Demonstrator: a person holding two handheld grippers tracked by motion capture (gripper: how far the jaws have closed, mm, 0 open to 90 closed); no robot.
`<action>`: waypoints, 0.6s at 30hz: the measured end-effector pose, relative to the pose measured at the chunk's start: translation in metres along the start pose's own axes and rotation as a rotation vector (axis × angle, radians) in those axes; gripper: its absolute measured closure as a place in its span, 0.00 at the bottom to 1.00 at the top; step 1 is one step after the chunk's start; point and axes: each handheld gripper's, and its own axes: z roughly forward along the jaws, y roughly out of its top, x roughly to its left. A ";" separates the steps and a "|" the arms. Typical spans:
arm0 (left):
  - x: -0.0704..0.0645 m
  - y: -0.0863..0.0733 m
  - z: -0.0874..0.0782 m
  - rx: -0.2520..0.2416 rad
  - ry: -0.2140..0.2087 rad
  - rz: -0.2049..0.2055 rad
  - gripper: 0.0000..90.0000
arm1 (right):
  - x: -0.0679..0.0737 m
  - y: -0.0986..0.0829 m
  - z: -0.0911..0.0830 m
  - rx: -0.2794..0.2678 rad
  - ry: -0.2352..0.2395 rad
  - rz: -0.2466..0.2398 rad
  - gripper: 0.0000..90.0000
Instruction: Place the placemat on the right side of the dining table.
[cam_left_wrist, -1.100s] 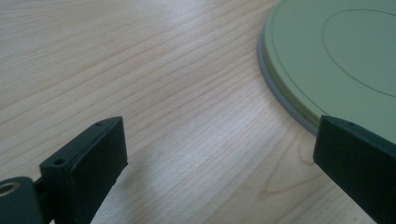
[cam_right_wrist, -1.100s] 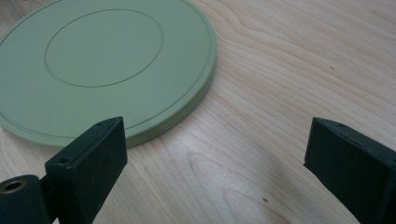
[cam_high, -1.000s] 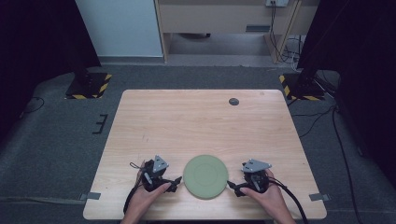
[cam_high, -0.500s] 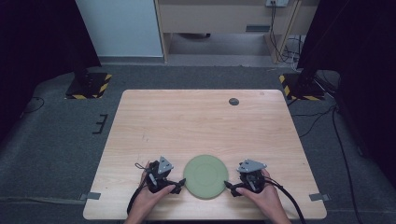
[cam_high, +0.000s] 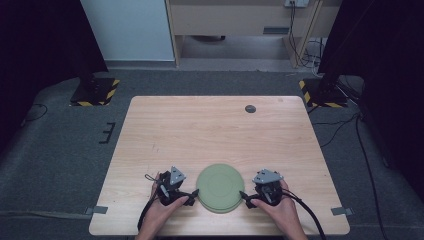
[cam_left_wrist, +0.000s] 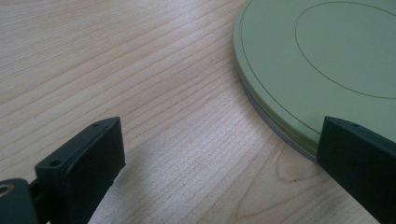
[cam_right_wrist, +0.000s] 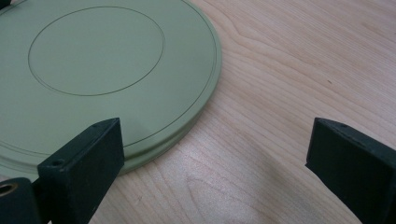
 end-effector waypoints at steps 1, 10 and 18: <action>0.000 0.000 0.000 0.000 0.000 0.000 0.01 | 0.000 0.000 0.000 0.000 0.000 0.000 0.05; -0.001 0.000 -0.003 -0.009 -0.020 0.002 0.03 | 0.003 -0.002 -0.003 -0.009 0.024 -0.009 0.06; -0.003 0.001 -0.001 -0.006 -0.005 0.007 0.02 | 0.004 0.000 -0.001 0.000 0.006 -0.017 0.04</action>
